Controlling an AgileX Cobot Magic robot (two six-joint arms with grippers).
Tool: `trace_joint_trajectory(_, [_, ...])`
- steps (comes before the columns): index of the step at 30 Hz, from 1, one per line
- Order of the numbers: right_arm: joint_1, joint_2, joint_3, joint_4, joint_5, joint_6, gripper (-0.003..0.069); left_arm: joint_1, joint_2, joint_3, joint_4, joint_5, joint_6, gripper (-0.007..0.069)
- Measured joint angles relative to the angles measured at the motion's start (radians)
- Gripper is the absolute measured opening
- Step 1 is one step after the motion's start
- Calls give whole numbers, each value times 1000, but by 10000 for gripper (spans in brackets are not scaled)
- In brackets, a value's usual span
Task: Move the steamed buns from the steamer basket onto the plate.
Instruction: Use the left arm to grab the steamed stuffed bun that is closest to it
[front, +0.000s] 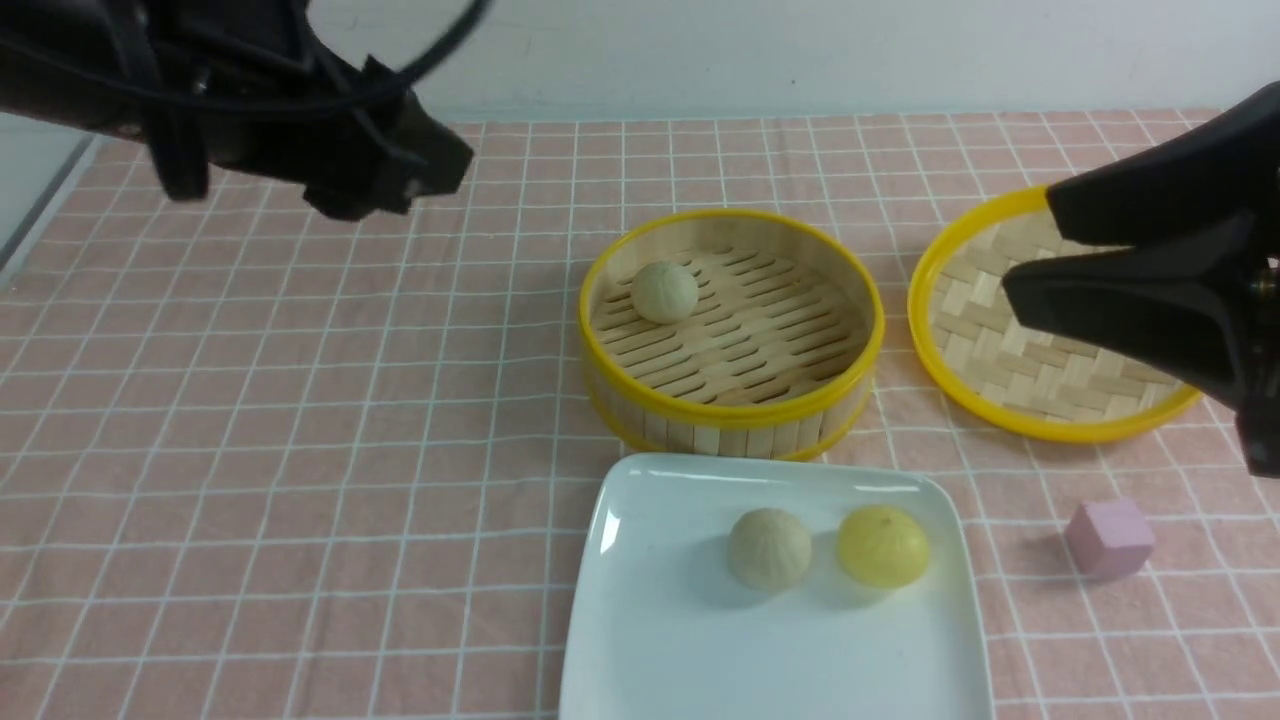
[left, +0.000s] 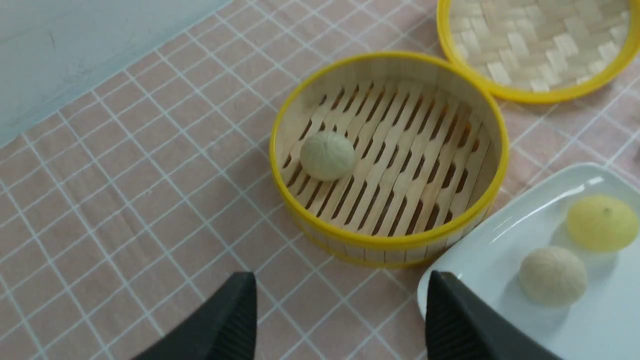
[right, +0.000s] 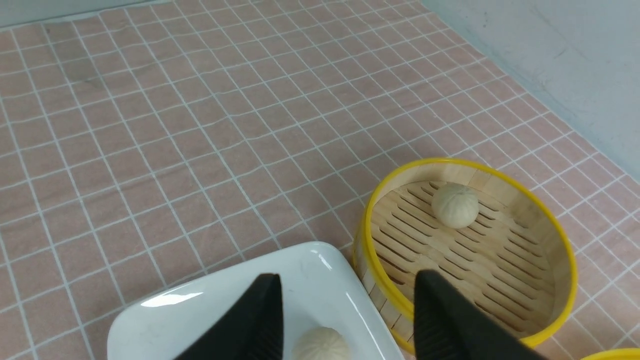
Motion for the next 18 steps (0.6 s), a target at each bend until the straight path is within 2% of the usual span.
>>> trace_joint_trajectory(3, [0,0,0,0,-1,0,369,-27,21,0,199,-3,-371,449])
trace_joint_trajectory(5, [0,0,0,0,-2,0,369,-27,35,0,301,-12,-534,449])
trace_joint_trajectory(6, [0,0,0,0,-2,0,369,-27,36,0,301,-13,-550,449])
trace_joint_trajectory(7, [0,0,0,0,-5,0,369,-26,46,0,369,-21,-629,449])
trace_joint_trajectory(9, [0,0,0,0,-11,0,369,-26,57,0,408,-41,-682,449])
trace_joint_trajectory(12, [0,0,0,0,-15,0,369,-26,69,0,403,-91,-703,449])
trace_joint_trajectory(18, [0,0,0,0,-15,0,369,-26,121,0,319,-219,-670,449])
